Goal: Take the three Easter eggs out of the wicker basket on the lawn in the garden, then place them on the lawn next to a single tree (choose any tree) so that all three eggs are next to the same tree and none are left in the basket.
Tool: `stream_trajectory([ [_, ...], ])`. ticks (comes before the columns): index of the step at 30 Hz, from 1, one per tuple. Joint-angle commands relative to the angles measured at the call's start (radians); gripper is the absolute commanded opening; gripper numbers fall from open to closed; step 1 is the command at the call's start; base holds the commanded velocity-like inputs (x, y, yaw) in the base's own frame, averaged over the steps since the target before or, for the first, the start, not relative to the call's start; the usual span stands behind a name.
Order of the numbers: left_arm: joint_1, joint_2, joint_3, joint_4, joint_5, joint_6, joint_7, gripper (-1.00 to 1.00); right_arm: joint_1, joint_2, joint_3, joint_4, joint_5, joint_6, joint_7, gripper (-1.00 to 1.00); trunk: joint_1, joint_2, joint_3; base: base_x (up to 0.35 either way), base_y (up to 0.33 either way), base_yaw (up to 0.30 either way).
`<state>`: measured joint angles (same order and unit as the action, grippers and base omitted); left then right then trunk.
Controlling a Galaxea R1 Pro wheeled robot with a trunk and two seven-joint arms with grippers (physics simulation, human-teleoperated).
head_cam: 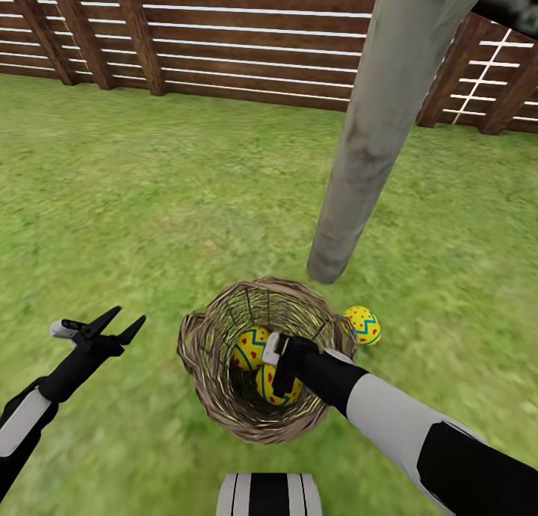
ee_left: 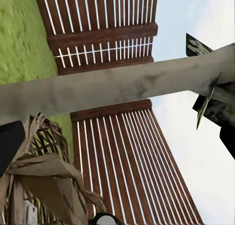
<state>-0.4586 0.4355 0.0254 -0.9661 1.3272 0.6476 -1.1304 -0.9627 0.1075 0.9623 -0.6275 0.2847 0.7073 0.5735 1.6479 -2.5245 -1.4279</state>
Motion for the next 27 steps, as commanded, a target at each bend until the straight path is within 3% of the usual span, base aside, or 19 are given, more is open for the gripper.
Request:
stream_trajectory([
  [1, 0.0, 0.0, -0.001, 0.0, 0.006, 0.008, -0.006, 1.0, -0.001, 0.0, 0.001, -0.003, 0.011, 0.002, 0.014, 1.0, 0.0, 0.0, -0.001, 0.0, 0.0, 0.0],
  [10, 0.0, -0.001, -0.001, 0.0, 0.006, 0.007, -0.023, 1.0, -0.022, 0.0, -0.002, -0.003, 0.011, 0.001, 0.008, 1.0, 0.004, -0.002, -0.035, 0.0, 0.0, 0.0],
  [17, 0.0, -0.001, -0.001, 0.0, 0.006, 0.007, -0.023, 1.0, -0.024, 0.0, -0.002, -0.001, 0.011, 0.001, -0.064, 1.0, 0.007, -0.004, -0.063, 0.0, 0.0, 0.0],
  [27, 0.0, -0.006, -0.001, 0.0, 0.004, 0.007, -0.023, 1.0, -0.024, 0.001, -0.001, -0.008, 0.011, 0.001, -0.067, 1.0, 0.012, -0.006, -0.101, 0.0, 0.0, 0.0],
])
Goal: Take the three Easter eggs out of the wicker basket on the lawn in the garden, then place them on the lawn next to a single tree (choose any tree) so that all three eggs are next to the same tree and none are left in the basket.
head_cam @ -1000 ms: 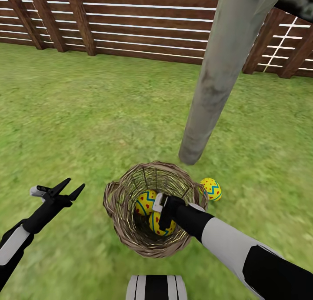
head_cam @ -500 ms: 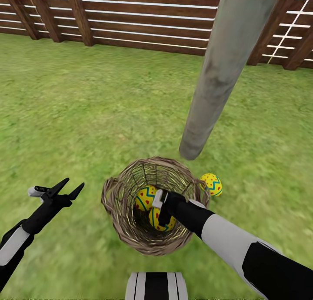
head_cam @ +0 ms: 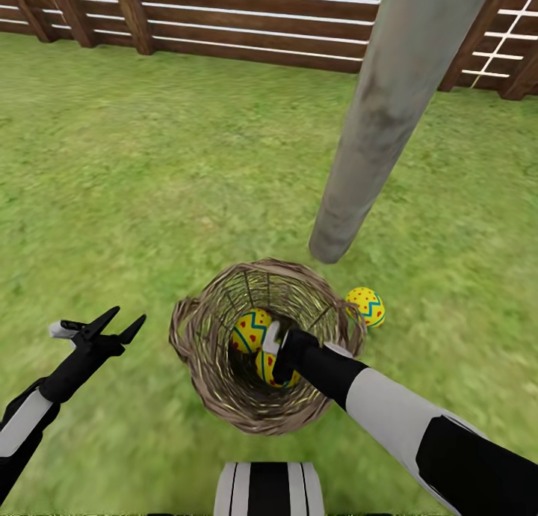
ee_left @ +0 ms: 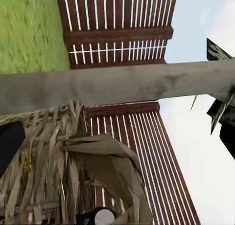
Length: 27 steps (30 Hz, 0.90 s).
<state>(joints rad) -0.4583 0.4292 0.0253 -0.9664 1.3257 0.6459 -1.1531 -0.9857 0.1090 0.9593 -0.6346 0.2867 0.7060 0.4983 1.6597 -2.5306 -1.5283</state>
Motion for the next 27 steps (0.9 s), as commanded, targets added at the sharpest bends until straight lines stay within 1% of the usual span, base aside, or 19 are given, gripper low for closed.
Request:
stream_trajectory([
  [1, 0.0, 0.0, -0.001, 0.0, 0.006, 0.009, 0.0, 1.0, -0.001, 0.0, 0.002, -0.001, 0.009, 0.003, 0.008, 1.0, 0.0, -0.001, -0.005, 0.0, 0.0, 0.0],
  [9, 0.0, 0.0, -0.001, 0.001, 0.006, 0.009, 0.0, 1.0, -0.001, 0.0, 0.004, 0.001, 0.009, 0.012, 0.009, 1.0, 0.004, -0.002, -0.036, 0.0, 0.0, 0.0],
  [10, 0.0, 0.0, -0.001, 0.001, 0.006, 0.009, 0.0, 1.0, -0.001, 0.0, 0.004, 0.002, 0.009, 0.012, 0.009, -1.0, 0.004, -0.003, -0.039, 0.0, 0.0, 0.0],
  [15, 0.0, 0.0, -0.001, 0.001, 0.006, 0.009, 0.0, 1.0, -0.001, 0.0, 0.01, 0.003, 0.014, 0.012, 0.015, -1.0, 0.004, -0.003, -0.039, 0.0, 0.0, 0.0],
  [19, 0.0, 0.0, -0.001, 0.001, 0.006, 0.009, 0.0, 1.0, -0.001, 0.0, 0.01, 0.003, 0.015, 0.012, 0.016, -1.0, 0.006, -0.004, -0.055, 0.0, 0.0, 0.0],
  [24, 0.0, 0.0, -0.001, 0.003, 0.006, 0.009, -0.001, 1.0, -0.001, 0.0, 0.012, 0.003, 0.015, 0.012, 0.016, -1.0, 0.006, -0.004, -0.055, 0.0, 0.0, 0.0],
  [27, 0.0, 0.0, -0.001, 0.002, 0.004, 0.009, -0.001, 1.0, -0.001, 0.0, 0.012, 0.003, 0.016, 0.012, 0.016, -1.0, 0.005, -0.003, -0.043, 0.0, 0.0, 0.0],
])
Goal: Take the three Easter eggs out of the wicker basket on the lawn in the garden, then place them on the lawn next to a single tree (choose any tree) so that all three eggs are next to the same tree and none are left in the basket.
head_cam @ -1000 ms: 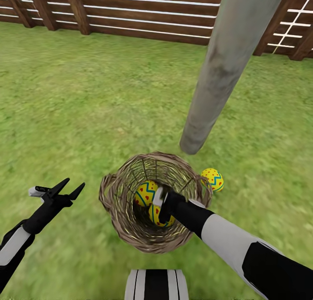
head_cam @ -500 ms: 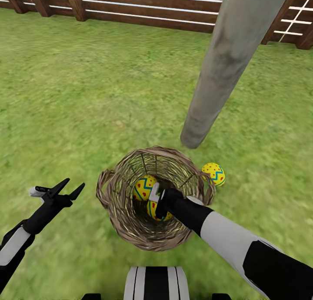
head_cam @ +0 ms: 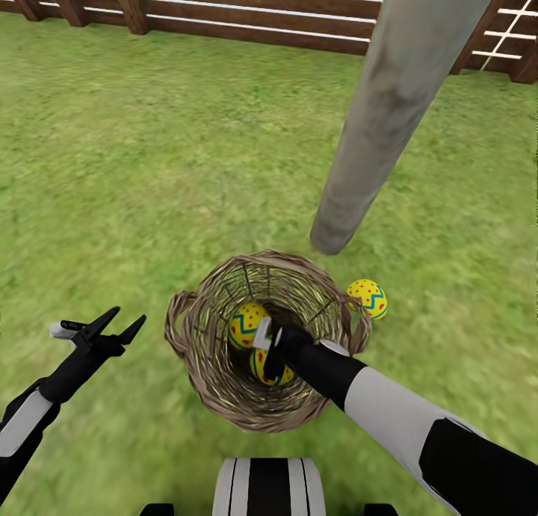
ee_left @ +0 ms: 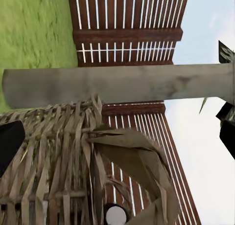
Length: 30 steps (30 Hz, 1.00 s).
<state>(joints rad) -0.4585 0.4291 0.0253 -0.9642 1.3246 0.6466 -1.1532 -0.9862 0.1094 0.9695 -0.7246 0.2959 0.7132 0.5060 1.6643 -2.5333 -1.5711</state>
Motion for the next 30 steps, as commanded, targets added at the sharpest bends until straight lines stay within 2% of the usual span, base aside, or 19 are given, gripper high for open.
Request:
stream_trajectory([
  [1, 0.0, 0.0, -0.001, 0.0, 0.005, 0.008, 0.0, 1.0, 0.0, 0.0, 0.002, 0.093, 0.007, 0.005, 0.008, -1.0, 0.0, 0.0, 0.003, 0.0, 0.0, 0.0],
  [19, 0.0, 0.0, -0.001, 0.0, 0.005, 0.008, 0.0, 1.0, 0.0, 0.0, 0.003, 0.089, 0.005, 0.005, 0.008, -1.0, -0.008, 0.004, 0.073, 0.0, 0.0, 0.0],
  [30, 0.0, 0.0, -0.001, 0.001, 0.007, 0.01, 0.0, 1.0, 0.0, -0.002, 0.007, 0.085, 0.005, 0.006, 0.049, -1.0, -0.013, 0.007, 0.115, 0.0, 0.0, 0.0],
])
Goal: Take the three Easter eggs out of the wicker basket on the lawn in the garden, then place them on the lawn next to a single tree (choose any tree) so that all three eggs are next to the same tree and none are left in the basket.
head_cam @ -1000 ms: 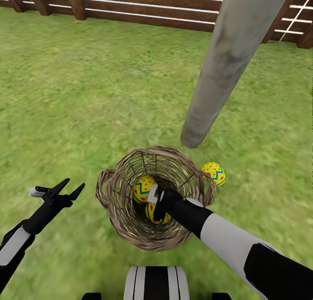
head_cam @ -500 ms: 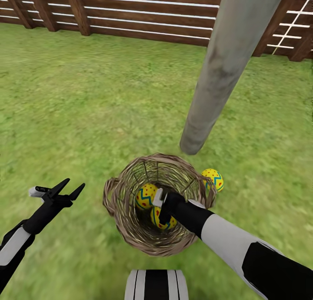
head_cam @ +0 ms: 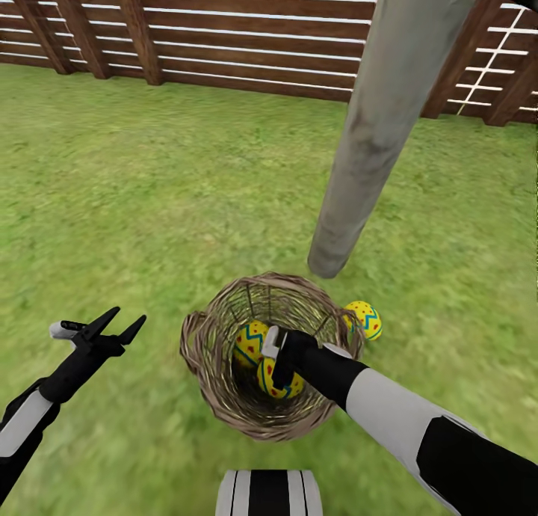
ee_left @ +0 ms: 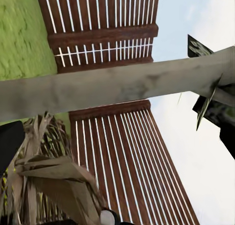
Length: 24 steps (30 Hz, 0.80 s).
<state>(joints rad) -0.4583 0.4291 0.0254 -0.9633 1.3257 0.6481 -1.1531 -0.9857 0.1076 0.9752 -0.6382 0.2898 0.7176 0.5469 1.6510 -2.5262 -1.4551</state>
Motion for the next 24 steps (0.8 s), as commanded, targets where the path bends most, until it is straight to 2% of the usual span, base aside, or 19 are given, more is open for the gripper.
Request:
stream_trajectory([
  [1, 0.0, 0.0, -0.001, 0.0, 0.006, 0.008, 0.0, 1.0, -0.001, -0.001, 0.003, -0.001, 0.012, 0.002, 0.021, -1.0, -0.001, 0.0, 0.003, 0.0, 0.0, 0.0],
  [12, 0.0, 0.0, -0.001, 0.0, 0.006, 0.009, 0.0, 1.0, -0.001, -0.008, 0.003, -0.002, 0.015, 0.003, 0.085, -1.0, -0.006, 0.003, 0.046, 0.0, 0.0, 0.0],
  [16, 0.0, 0.0, -0.001, 0.009, 0.007, 0.01, 0.0, 1.0, -0.001, -0.008, 0.003, -0.001, 0.017, 0.005, 0.15, -1.0, -0.007, 0.004, 0.061, 0.0, 0.0, 0.0],
  [19, 0.0, 0.001, 0.0, 0.03, 0.009, 0.01, 0.0, 1.0, -0.001, -0.008, 0.003, -0.004, 0.033, 0.074, 0.161, -1.0, -0.009, 0.004, 0.073, 0.0, 0.0, 0.0],
  [24, 0.0, 0.002, 0.001, 0.031, 0.009, 0.01, -0.002, 1.0, -0.001, -0.008, 0.003, -0.009, 0.037, 0.087, 0.184, -1.0, -0.011, 0.005, 0.092, 0.0, 0.0, 0.0],
])
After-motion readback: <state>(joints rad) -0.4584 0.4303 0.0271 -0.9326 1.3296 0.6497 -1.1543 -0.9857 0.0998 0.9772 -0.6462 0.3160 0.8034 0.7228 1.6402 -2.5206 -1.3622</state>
